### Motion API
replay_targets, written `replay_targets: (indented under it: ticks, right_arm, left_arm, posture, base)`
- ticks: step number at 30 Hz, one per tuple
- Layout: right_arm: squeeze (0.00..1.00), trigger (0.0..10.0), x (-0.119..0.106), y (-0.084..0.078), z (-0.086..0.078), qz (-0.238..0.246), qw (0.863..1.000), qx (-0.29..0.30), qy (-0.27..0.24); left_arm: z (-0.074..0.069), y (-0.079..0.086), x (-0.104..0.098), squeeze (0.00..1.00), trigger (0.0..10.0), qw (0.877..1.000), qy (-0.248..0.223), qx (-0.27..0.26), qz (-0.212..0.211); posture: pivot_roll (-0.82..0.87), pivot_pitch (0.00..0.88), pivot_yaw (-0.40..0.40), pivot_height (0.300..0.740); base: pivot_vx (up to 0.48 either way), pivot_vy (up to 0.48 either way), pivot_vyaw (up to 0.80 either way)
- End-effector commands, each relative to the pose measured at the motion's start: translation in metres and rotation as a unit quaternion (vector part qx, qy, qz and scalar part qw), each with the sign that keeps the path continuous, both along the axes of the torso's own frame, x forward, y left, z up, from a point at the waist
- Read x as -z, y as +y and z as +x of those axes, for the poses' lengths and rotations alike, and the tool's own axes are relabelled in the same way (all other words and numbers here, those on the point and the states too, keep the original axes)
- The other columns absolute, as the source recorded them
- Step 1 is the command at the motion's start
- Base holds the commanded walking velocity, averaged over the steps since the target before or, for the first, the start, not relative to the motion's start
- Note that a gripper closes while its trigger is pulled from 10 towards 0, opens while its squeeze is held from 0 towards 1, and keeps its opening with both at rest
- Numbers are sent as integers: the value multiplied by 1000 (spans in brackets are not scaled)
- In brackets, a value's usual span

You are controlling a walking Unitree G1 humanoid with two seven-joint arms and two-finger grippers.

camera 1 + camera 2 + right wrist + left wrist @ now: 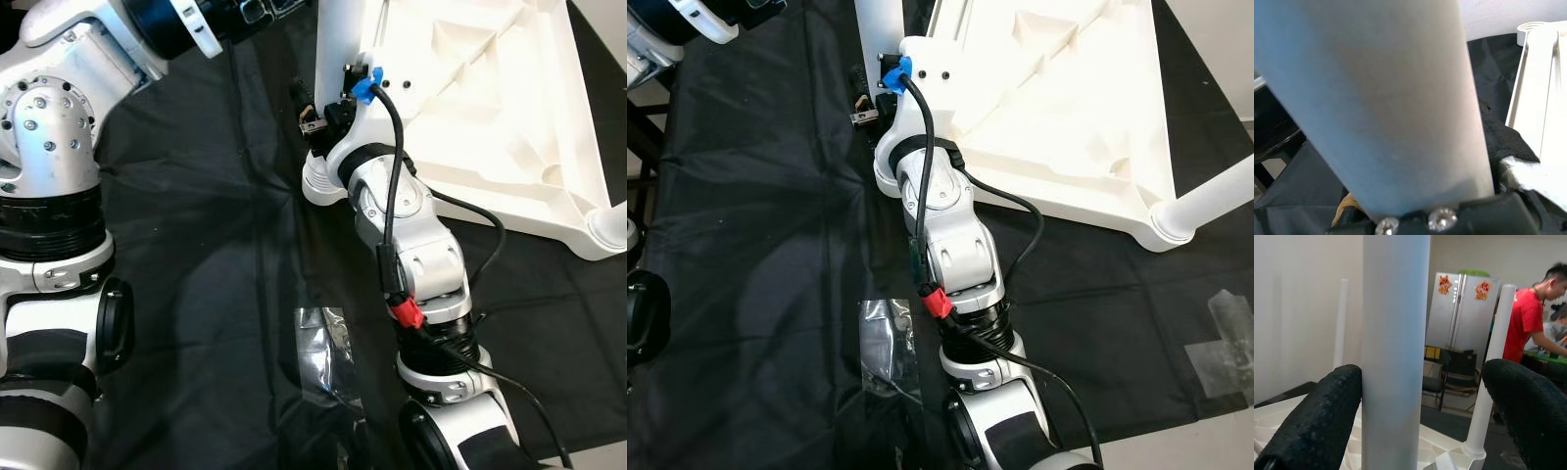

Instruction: Building children table

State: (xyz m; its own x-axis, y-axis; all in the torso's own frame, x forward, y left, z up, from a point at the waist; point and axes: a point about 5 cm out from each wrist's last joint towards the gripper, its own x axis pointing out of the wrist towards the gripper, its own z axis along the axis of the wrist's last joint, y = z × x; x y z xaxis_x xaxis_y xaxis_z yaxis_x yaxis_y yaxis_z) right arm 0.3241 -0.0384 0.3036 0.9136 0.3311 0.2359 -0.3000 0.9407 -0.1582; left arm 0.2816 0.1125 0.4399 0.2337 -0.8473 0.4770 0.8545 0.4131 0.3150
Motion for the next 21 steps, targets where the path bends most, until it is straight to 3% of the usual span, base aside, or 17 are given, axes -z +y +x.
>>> replay_targets:
  ticks: [1,6,7,21]
  right_arm:
    - [0,10000,49,6,8,-26,993,-9,116]
    - [0,10000,49,6,8,-26,993,-10,116]
    - [0,10000,49,6,8,-26,993,-10,115]
    - [0,10000,46,4,9,-24,994,-10,110]
  left_arm:
    - [-4,-9,-6,0,3608,999,-37,0,29]
    - [-2,-11,-7,0,3608,998,-44,-9,35]
    - [0,-12,-8,0,0,998,-48,-20,38]
    - [13,-17,-9,0,0,993,-69,-66,73]
  posture:
    - [-4,308,-71,740]
    - [-4,308,-71,740]
    - [-4,308,-71,740]
    - [-12,302,-57,740]
  base:
    - [0,0,0]
    - [0,0,0]
    - [0,0,0]
    - [0,0,0]
